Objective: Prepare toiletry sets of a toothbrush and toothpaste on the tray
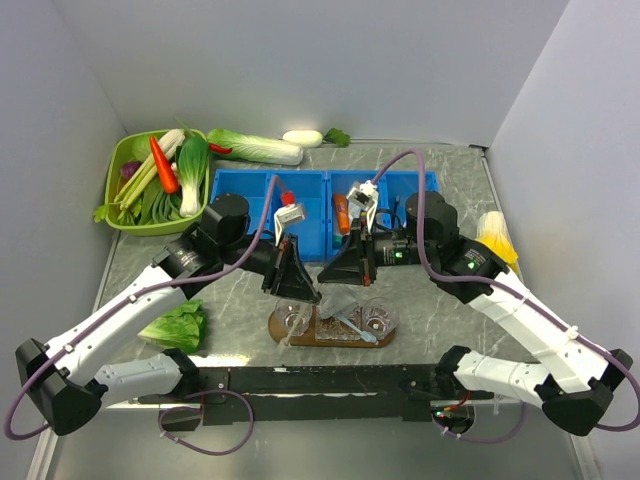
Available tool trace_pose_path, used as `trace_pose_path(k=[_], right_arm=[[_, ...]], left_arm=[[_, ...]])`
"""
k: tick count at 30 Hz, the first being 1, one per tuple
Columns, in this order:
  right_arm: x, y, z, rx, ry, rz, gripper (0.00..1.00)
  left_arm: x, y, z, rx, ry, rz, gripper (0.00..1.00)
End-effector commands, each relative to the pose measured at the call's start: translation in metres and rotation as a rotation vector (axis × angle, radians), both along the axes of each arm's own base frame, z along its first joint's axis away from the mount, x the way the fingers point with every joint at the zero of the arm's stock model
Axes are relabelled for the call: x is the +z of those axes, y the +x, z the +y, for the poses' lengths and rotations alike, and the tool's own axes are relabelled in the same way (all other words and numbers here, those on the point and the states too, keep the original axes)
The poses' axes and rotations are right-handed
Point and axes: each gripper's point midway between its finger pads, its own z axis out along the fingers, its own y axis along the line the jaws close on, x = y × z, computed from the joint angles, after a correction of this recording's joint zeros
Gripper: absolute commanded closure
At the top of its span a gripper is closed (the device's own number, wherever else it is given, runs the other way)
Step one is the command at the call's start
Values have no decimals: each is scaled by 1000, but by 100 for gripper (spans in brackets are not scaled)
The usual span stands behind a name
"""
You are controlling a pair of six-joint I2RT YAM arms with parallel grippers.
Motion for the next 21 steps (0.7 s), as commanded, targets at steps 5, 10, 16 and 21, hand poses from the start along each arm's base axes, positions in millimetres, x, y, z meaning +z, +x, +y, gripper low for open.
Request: trace_pose_path(k=[5, 10, 16, 21], right_arm=[[28, 4, -2, -9, 140, -38, 100], [32, 29, -26, -138, 185, -24, 100], [38, 44, -48, -231, 213, -37, 100], [39, 53, -57, -271, 219, -32, 100]], left_arm=[[1, 9, -5, 49, -31, -21, 31], [-16, 20, -2, 158, -9, -30, 1], [-31, 25, 12, 281, 15, -70, 1], [-34, 19, 22, 311, 9, -93, 7]])
